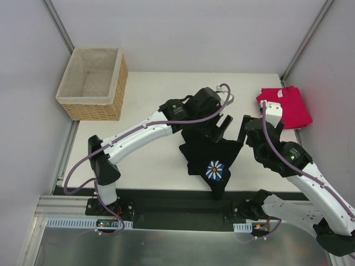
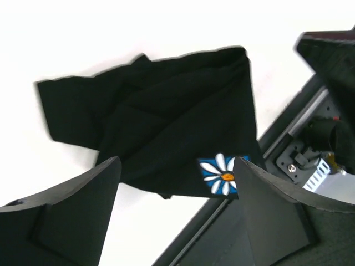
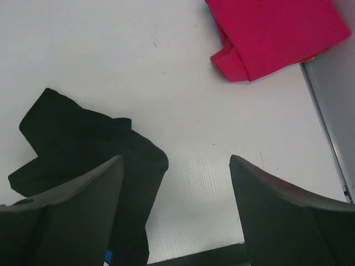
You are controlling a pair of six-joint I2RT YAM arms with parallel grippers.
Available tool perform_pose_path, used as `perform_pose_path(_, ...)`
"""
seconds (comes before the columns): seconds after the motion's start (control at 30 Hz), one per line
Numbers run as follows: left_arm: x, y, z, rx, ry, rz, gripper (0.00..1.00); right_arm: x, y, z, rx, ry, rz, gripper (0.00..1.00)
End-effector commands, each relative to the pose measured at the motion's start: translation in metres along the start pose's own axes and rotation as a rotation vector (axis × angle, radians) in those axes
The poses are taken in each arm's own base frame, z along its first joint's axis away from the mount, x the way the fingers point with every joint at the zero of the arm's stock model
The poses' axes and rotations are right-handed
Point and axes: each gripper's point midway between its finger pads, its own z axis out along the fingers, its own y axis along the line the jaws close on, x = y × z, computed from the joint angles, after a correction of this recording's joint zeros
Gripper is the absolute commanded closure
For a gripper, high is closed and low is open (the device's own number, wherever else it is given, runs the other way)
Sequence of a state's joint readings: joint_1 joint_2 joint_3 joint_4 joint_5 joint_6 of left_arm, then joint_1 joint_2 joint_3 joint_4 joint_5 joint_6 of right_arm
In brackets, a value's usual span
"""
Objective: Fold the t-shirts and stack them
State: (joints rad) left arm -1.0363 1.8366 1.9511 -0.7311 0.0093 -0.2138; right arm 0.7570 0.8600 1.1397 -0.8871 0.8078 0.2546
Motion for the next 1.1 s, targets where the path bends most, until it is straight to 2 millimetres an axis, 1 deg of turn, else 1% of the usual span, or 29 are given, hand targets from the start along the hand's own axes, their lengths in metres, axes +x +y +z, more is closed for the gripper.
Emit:
perform_pose_path(0.0, -0.015, 0.067, -0.047, -0.124, -0.105, -0.083, 0.21, -0.008, -0.02, -0.006, 0.065, -0.065, 0.078, 0.2)
perform_pose_path(0.03, 0.008, 0.074, -0.035, -0.119, -0.042, -0.108, 0.23, -0.008, -0.022, -0.007, 0.07, -0.071, 0.086, 0.2)
perform_pose_path(0.07, 0.02, 0.082, -0.029, -0.133, -0.015, -0.119, 0.24, -0.01, -0.025, -0.009, 0.074, -0.079, 0.091, 0.19)
perform_pose_path(0.1, 0.024, 0.088, -0.025, -0.142, -0.024, -0.121, 0.24, -0.011, -0.029, -0.009, 0.088, -0.085, 0.087, 0.2)
perform_pose_path(0.13, 0.034, 0.094, -0.019, -0.153, -0.008, -0.125, 0.24, -0.011, -0.031, -0.01, 0.097, -0.085, 0.08, 0.19)
perform_pose_path(0.17, 0.059, 0.101, -0.007, -0.16, 0.041, -0.138, 0.24, -0.01, -0.032, -0.009, 0.105, -0.081, 0.061, 0.19)
perform_pose_path(0.2, 0.057, 0.108, -0.003, -0.142, 0.012, -0.164, 0.25, -0.009, -0.033, -0.009, 0.111, -0.077, 0.052, 0.19)
perform_pose_path(0.23, 0.079, 0.114, 0.007, -0.136, 0.049, -0.186, 0.26, -0.006, -0.034, -0.008, 0.112, -0.067, 0.05, 0.19)
perform_pose_path(0.27, 0.084, 0.112, 0.01, -0.1, 0.051, -0.204, 0.26, -0.003, -0.031, -0.007, 0.1, -0.052, 0.049, 0.19)
perform_pose_path(0.33, 0.094, 0.12, 0.017, -0.079, 0.041, -0.254, 0.28, 0.004, -0.032, -0.005, 0.099, -0.031, 0.061, 0.19)
perform_pose_path(0.37, 0.096, 0.122, 0.019, -0.069, 0.039, -0.271, 0.28, 0.009, -0.029, -0.003, 0.083, -0.01, 0.077, 0.19)
perform_pose_path(0.4, 0.098, 0.115, 0.021, -0.03, 0.043, -0.296, 0.29, 0.013, -0.028, -0.002, 0.079, 0.002, 0.083, 0.19)
perform_pose_path(0.43, 0.102, 0.114, 0.026, -0.014, 0.041, -0.304, 0.3, 0.016, -0.031, 0.0, 0.086, 0.012, 0.095, 0.19)
perform_pose_path(0.5, 0.106, 0.107, 0.032, 0.027, 0.047, -0.337, 0.32, 0.023, -0.028, 0.002, 0.073, 0.044, 0.1, 0.19)
perform_pose_path(0.53, 0.117, 0.107, 0.038, 0.034, 0.067, -0.349, 0.32, 0.027, -0.028, 0.005, 0.079, 0.061, 0.099, 0.18)
perform_pose_path(0.57, 0.115, 0.106, 0.042, 0.045, 0.052, -0.354, 0.33, 0.029, -0.027, 0.006, 0.074, 0.072, 0.1, 0.18)
perform_pose_path(0.63, 0.127, 0.102, 0.051, 0.074, 0.073, -0.378, 0.33, 0.035, -0.024, 0.009, 0.063, 0.111, 0.095, 0.19)
perform_pose_path(0.67, 0.125, 0.1, 0.055, 0.09, 0.058, -0.381, 0.34, 0.038, -0.021, 0.01, 0.043, 0.13, 0.098, 0.18)
perform_pose_path(0.73, 0.132, 0.096, 0.061, 0.116, 0.07, -0.408, 0.34, 0.042, -0.022, 0.013, 0.046, 0.154, 0.099, 0.19)
perform_pose_path(0.77, 0.132, 0.095, 0.063, 0.124, 0.069, -0.416, 0.35, 0.044, -0.019, 0.013, 0.031, 0.17, 0.102, 0.18)
perform_pose_path(0.8, 0.134, 0.095, 0.067, 0.124, 0.076, -0.425, 0.36, 0.044, -0.021, 0.015, 0.036, 0.177, 0.11, 0.19)
perform_pose_path(0.87, 0.137, 0.096, 0.07, 0.123, 0.083, -0.428, 0.36, 0.048, -0.018, 0.017, 0.015, 0.203, 0.114, 0.19)
perform_pose_path(0.93, 0.143, 0.098, 0.072, 0.115, 0.097, -0.43, 0.37, 0.051, -0.018, 0.018, 0.013, 0.223, 0.116, 0.18)
perform_pose_path(1.07, 0.148, 0.098, 0.073, 0.113, 0.105, -0.433, 0.4, 0.06, -0.011, 0.021, -0.024, 0.284, 0.111, 0.19)
